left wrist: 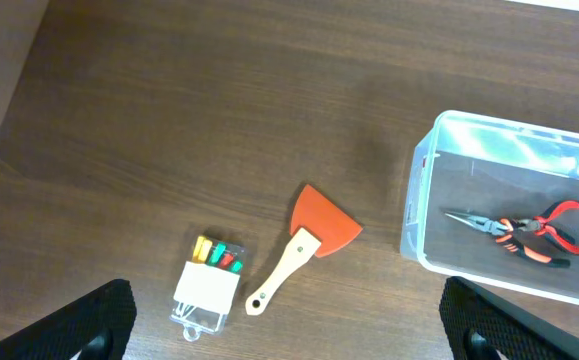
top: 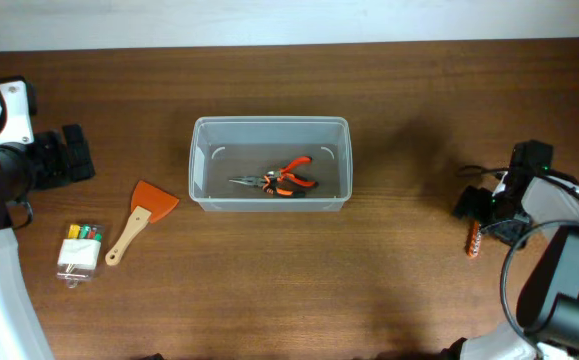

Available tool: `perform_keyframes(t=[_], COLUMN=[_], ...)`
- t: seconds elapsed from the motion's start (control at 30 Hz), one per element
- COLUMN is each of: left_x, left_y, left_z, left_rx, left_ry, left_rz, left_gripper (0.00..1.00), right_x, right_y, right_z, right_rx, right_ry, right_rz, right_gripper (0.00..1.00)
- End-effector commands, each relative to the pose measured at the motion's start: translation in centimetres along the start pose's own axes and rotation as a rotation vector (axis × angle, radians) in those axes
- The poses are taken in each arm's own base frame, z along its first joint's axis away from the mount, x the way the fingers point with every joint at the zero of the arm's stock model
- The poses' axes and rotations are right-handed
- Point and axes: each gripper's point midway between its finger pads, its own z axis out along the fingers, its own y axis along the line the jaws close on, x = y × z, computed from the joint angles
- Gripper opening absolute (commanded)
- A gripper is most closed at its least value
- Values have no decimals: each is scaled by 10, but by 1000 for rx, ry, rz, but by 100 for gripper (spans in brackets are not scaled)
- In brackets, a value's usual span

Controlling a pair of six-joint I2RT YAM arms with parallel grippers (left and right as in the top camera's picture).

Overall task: Pack container
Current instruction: 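Move the right gripper down over the orange socket strip, then close the right gripper on the orange socket strip and lift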

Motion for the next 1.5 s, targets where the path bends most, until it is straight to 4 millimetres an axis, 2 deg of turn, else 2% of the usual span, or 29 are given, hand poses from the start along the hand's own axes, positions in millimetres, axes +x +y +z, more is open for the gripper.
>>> perform_keyframes(t=[0.0,0.2,0.27,0.53,0.63,0.73,0.93,1.1,1.2,1.3,1.37,1.47], left_x=[0,0,0,0,0,0,0,0,0,0,0,1], left_y=[-1,-1,-1,-1,-1,-1,-1,-1,-1,-1,-1,-1], left_z=[0,0,0,0,0,0,0,0,0,0,0,0], left_rx=[10,10,10,10,10,10,10,10,10,10,10,10], left_ry=[0,0,0,0,0,0,-1,0,-1,0,3,4], left_rz=[0,0,0,0,0,0,0,0,0,0,0,0], left_gripper=[99,99,99,99,99,99,99,99,99,99,99,99], right_x=[7,11,12,13,13,13,13,12,9,-2,-22,-52], right_y=[5,7,6,6,6,7,7,9,14,22,37,63], right_z=[14,24,25,26,26,26,26,26,22,5,-26,-86], right_rx=[-20,-30,-29,-29,-29,-30,-33,-43,-72,-109,-160,-187], right_ry=[45,76,80,82,82,82,82,82,78,64,13,-107], right_rz=[-3,-1,-1,-1,-1,0,-1,0,0,-2,-57,-188], right_gripper=[99,100,96,62,53,35,24,6,4,4,4,4])
